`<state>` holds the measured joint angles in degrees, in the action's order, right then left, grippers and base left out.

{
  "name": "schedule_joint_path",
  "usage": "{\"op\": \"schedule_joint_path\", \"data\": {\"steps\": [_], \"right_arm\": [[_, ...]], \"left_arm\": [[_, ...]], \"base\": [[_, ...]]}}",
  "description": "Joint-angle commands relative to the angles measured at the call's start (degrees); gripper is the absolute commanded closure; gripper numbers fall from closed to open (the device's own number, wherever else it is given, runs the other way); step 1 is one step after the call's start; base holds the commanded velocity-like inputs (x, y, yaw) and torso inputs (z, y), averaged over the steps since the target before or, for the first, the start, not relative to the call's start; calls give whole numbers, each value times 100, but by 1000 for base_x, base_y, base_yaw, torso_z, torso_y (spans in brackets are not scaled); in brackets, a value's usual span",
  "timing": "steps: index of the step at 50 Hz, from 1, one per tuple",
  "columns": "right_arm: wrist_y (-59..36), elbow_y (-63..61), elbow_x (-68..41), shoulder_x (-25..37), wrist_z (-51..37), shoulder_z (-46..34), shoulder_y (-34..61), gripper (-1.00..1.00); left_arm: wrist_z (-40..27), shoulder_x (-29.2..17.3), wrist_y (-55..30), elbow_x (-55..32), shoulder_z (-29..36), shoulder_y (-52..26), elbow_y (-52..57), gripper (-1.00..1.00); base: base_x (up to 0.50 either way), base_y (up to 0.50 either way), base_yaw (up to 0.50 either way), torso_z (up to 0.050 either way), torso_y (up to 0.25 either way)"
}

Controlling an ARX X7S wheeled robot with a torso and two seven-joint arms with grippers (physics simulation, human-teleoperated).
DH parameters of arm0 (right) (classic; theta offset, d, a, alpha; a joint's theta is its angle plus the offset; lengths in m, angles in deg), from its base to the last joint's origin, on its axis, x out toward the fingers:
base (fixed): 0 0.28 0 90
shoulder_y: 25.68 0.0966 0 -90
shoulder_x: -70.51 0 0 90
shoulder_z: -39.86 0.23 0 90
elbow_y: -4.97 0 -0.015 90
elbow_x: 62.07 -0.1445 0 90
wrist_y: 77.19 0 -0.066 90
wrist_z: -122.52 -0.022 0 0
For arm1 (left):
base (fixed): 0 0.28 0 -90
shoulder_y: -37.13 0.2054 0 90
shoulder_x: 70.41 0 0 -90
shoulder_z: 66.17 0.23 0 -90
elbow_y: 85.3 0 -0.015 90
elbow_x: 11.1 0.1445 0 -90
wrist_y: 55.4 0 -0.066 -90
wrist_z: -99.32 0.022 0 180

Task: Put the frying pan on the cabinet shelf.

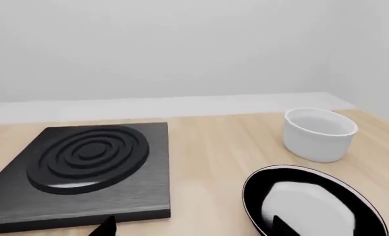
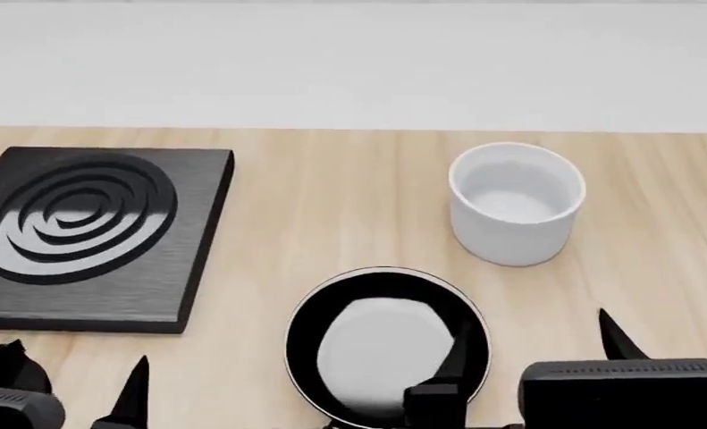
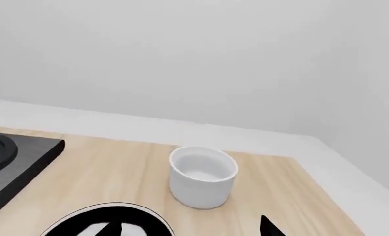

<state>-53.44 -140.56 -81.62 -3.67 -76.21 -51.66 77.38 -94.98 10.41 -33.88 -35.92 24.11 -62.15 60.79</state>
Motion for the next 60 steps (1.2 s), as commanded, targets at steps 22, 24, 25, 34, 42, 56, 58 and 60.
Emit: {"op": "schedule_joint_path", "data": {"steps": [22, 24, 25, 34, 42, 56, 58, 60], "right_arm": [[-575, -97, -324, -103, -263, 318, 166, -100], [-547, -76, -332, -104, -267, 310, 159, -100], [-537, -68, -334, -100, -272, 295, 162, -100], [-479, -25, -396, -100, -277, 280, 131, -100], [-560, -59, -470, -106, -315, 310, 154, -100], [-329, 85, -478, -27, -320, 275, 43, -100], [-394, 51, -509, -30, -335, 284, 70, -100], [-381, 58, -514, -25, -341, 287, 66, -100]], "left_arm": [[-1089, 771, -1830, -2664, 761, -2014, -1551, -100], [-1156, 827, -1833, -2703, 787, -1992, -1783, -100], [-1103, 760, -1673, -2649, 900, -1976, -1832, -100], [-940, 664, -966, -2509, 1147, -1687, -2510, -100], [-867, 590, -724, -2431, 1407, -1560, -2903, -100], [-971, 340, -493, -2328, 1650, -1373, -3097, -100], [-979, 280, -475, -2317, 1685, -1301, -3080, -100], [-976, 260, -439, -2314, 1689, -1271, -3115, -100]], "base": [[0, 0, 0, 0, 0], [0, 0, 0, 0, 0], [0, 0, 0, 0, 0], [0, 0, 0, 0, 0], [0, 0, 0, 0, 0], [0, 0, 0, 0, 0], [0, 0, 0, 0, 0], [0, 0, 0, 0, 0]]}}
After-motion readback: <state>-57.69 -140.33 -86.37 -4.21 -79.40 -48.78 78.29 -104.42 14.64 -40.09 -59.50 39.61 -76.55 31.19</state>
